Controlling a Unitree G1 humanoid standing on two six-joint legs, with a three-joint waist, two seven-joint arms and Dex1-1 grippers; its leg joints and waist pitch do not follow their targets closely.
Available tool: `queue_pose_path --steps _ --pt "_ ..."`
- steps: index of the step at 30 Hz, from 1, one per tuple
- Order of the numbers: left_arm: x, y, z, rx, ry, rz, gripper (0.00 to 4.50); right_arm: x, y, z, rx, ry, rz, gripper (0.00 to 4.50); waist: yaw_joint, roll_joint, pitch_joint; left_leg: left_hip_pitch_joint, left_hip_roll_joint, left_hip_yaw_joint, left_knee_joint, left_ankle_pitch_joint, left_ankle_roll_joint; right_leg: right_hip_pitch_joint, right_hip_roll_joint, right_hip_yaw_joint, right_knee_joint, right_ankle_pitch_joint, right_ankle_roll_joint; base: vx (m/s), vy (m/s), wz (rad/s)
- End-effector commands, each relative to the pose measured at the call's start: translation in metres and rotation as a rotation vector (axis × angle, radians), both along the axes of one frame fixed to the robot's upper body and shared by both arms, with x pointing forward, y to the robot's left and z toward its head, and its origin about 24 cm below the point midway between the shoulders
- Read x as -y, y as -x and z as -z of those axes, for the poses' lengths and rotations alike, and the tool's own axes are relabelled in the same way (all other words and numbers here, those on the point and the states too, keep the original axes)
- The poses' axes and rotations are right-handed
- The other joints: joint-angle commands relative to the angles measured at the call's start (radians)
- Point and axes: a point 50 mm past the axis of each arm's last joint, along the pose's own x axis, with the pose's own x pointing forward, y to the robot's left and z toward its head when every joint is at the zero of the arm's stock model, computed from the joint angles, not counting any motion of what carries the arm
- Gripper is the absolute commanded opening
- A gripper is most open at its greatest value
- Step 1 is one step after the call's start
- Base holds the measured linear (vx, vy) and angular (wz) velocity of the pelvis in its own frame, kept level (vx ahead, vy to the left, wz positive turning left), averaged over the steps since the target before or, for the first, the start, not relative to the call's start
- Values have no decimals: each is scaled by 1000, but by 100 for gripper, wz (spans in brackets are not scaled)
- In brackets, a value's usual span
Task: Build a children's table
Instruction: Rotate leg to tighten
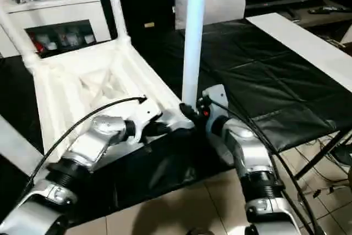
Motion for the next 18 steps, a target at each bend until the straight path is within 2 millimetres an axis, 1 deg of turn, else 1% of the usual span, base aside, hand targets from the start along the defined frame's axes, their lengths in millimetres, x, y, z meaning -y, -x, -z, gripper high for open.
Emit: queue_pose_path --steps 1,2,3,4,5,6,7,8,9,10,11,12,13,14,15,16,18 --pt "27 7 -20 75 69 157 0 -11 7 8 -46 -18 -62 282 16 -15 -61 -16 44 -25 -71 -105 118 59 -79 64 -66 -327 -106 0 0 0" --pt "24 6 -20 76 63 157 0 -9 8 7 -42 -23 -69 292 21 -14 -62 -15 45 -24 -70 -91 125 59 -80 66 -64 -309 -111 0 0 0" --pt "19 5 -19 84 50 168 0 -4 10 4 -28 -23 -93 303 31 -15 -68 -18 44 -23 -65 -46 140 63 -81 69 -52 -248 -126 0 0 0" --pt "18 5 -19 85 50 169 0 -4 10 4 -27 -23 -94 303 40 -15 -72 -19 45 -23 -61 -2 159 63 -82 73 -41 -188 -140 0 0 0" --pt "12 5 -18 84 35 183 0 3 13 2 -16 -23 -135 320 45 -16 -74 -20 44 -22 -59 22 169 63 -81 73 -35 -159 -146 0 0 0" --pt "10 5 -18 83 31 186 0 5 14 1 -15 -24 -145 327 58 -17 -76 -20 44 -20 -55 56 191 61 -81 75 -28 -117 -155 0 0 0" --pt "9 5 -17 83 26 189 0 6 14 1 -13 -25 -156 331 69 -17 -73 -21 44 -17 -53 67 204 56 -80 76 -26 -107 -163 0 0 0" --pt "3 5 -16 79 9 223 0 12 19 -2 -4 -26 -225 338 73 -16 -71 -22 43 -16 -53 60 205 56 -80 75 -28 -121 -161 0 0 0" --pt "2 6 -16 79 4 234 0 13 21 -2 -2 -26 -248 338 86 -18 -69 -18 43 -14 -55 33 200 56 -80 75 -34 -167 -150 0 0 0" --pt "-2 7 -15 82 -4 267 0 17 25 -4 6 -22 -301 359 94 -17 -66 -15 45 -12 -57 12 187 53 -79 75 -40 -215 -138 0 0 0" --pt "-4 7 -15 82 -9 285 0 19 27 -5 7 -20 -327 366 99 -15 -66 -16 45 -13 -58 3 179 54 -79 74 -40 -234 -127 0 0 0" --pt "-5 8 -15 82 -12 298 0 21 28 -6 7 -18 -343 369 107 -16 -64 -10 49 -12 -60 -13 164 50 -78 76 -44 -264 -117 0 0 0" --pt "-8 9 -15 88 -19 330 0 24 29 -7 6 -6 -365 374 112 -14 -64 -11 50 -14 -63 -23 150 50 -77 75 -45 -277 -112 0 0 0" --pt "-8 9 -15 87 -19 337 0 25 30 -7 5 -5 -370 374 111 -15 -63 -10 52 -13 -64 -29 144 50 -77 75 -46 -280 -111 0 0 0" --pt "-16 15 -14 71 -31 458 0 34 34 -10 -9 16 -450 382 115 -15 -63 -9 50 -14 -65 -39 135 50 -77 75 -47 -286 -110 0 0 0" --pt "-18 18 -15 61 -32 498 0 36 35 -11 -13 23 -474 398 120 -14 -65 -8 53 -14 -65 -42 134 51 -78 77 -44 -279 -110 0 0 0" --pt "-20 20 -14 48 -38 529 0 37 36 -11 -14 29 -498 411 123 -14 -64 -8 56 -13 -65 -34 134 48 -77 79 -40 -259 -117 0 0 0"
